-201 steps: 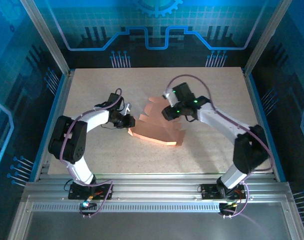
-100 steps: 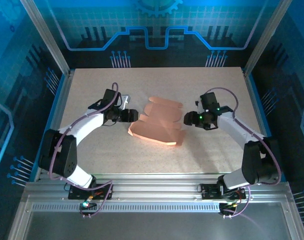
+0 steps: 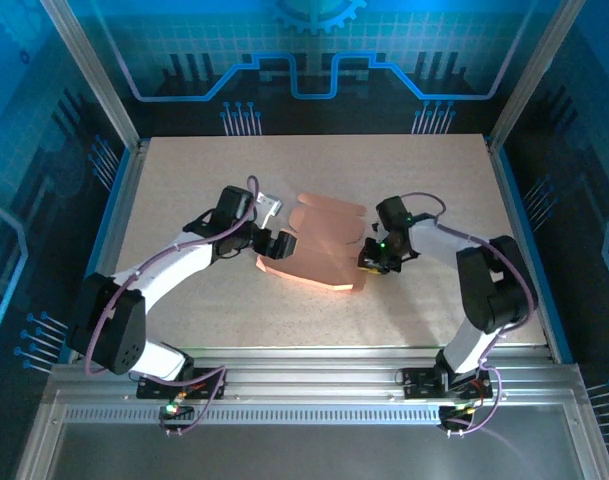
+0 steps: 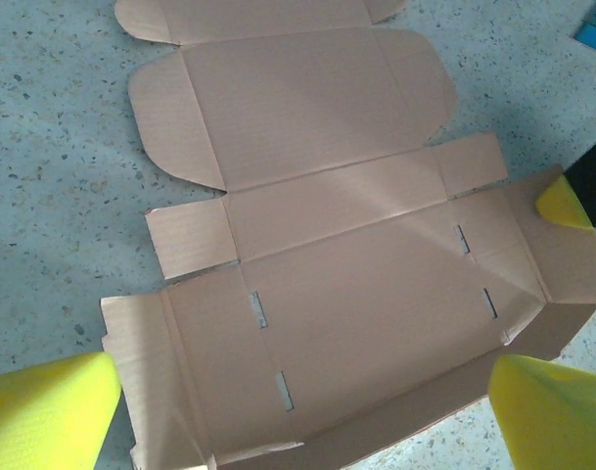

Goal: Fold the paper box

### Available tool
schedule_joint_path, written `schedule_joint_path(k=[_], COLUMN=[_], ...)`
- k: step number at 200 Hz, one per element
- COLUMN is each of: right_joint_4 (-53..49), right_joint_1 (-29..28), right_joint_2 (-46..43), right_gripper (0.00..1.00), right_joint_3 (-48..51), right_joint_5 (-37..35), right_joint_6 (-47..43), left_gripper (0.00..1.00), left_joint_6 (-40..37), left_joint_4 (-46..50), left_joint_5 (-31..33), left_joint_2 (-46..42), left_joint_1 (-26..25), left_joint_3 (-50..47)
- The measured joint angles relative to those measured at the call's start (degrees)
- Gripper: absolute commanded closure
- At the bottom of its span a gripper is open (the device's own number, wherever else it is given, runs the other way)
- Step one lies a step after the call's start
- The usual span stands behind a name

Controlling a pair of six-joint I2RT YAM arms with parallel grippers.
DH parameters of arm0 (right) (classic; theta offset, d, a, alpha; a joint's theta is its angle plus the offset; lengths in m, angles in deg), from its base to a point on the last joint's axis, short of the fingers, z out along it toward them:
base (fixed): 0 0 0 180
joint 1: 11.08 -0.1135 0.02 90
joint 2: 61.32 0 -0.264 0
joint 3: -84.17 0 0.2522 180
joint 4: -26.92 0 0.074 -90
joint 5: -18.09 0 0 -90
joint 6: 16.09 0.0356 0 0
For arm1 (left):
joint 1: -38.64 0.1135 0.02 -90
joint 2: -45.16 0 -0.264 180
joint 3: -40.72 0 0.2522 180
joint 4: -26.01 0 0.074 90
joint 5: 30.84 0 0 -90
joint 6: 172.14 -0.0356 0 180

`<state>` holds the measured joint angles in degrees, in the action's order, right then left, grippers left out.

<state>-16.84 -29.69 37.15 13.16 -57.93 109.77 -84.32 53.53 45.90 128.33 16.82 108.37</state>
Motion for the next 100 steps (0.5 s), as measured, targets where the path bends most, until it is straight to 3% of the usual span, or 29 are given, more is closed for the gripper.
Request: schedule_joint_path(k=[43,100], right_joint_4=[-3.28,-8.68], right_joint_1=[2.29,5.2], right_joint_2=[5.22,13.31], right_gripper=[0.91,0.9], right_joint_3=[-7.85,-20.04], right_joint_5=[-0.02,0.0], right_joint_6=[-4.79,-15.52], left_gripper=[0.02,0.02], left_joint_6=[-2.69,-4.26], left_joint_4=[0.33,1.88], left_joint_5=[-0.07,1.25], left_joint_2=[0.07,3.17], left_joint_1=[-2.16,-3.78], left_joint_3=[0.04,1.66])
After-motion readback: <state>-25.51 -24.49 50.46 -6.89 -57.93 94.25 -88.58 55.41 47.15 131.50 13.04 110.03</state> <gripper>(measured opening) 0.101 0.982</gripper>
